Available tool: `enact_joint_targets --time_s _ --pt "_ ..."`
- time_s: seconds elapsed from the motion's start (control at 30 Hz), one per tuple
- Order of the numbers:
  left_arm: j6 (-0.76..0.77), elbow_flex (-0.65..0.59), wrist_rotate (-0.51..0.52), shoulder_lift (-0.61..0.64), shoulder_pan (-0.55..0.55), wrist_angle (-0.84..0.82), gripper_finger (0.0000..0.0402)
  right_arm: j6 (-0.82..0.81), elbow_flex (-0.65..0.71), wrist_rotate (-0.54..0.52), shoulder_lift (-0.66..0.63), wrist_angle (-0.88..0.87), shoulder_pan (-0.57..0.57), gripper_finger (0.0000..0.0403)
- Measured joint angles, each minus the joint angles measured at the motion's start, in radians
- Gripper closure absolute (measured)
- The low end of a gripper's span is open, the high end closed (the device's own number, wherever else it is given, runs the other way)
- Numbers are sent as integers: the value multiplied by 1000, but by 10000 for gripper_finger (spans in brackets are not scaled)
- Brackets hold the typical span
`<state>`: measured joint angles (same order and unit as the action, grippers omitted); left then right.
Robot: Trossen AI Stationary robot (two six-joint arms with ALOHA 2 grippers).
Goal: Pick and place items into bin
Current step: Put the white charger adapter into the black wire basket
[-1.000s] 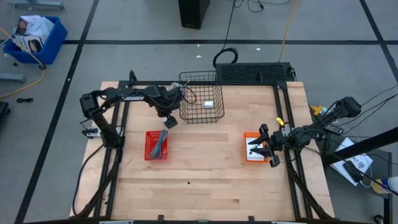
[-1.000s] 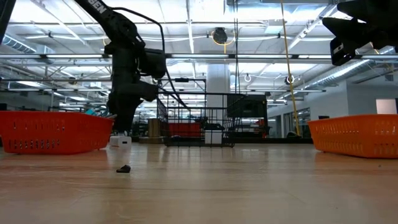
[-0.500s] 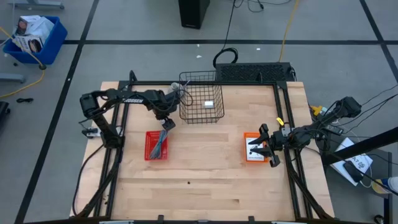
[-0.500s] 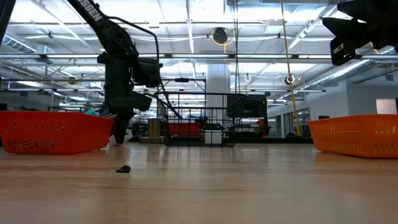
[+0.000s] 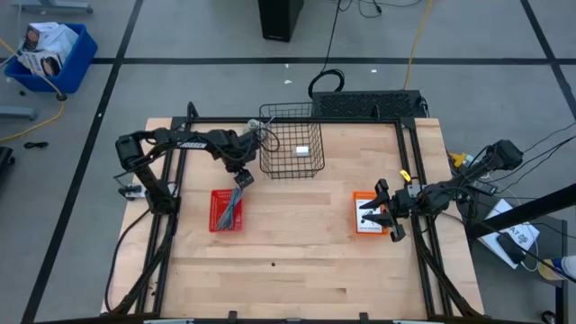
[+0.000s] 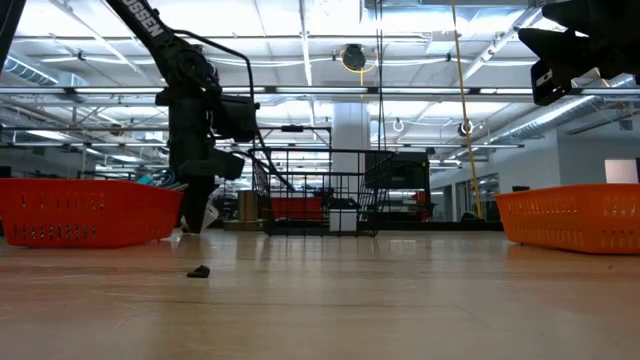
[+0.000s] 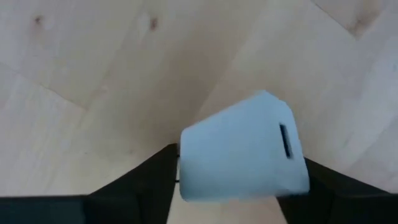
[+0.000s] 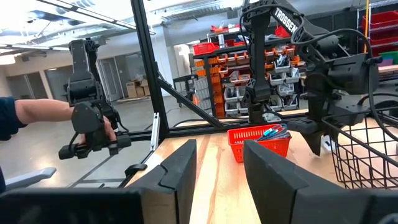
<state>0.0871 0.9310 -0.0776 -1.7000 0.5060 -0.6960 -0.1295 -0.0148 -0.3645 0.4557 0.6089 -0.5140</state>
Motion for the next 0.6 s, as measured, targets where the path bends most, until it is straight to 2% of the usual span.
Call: enact_joint_targets --time_s 0.13,0.47,0.53,0.6 --pt "-7 0 0 0 0 -4 209 0 0 0 0 0 0 277" --pt "-41 0 0 0 -1 -4 375 0 0 0 0 0 0 277" --pt "-29 0 0 0 -1 -12 394 0 0 0 0 0 0 277" --pt "-24 0 2 0 2 -28 388 0 0 0 0 0 0 277"
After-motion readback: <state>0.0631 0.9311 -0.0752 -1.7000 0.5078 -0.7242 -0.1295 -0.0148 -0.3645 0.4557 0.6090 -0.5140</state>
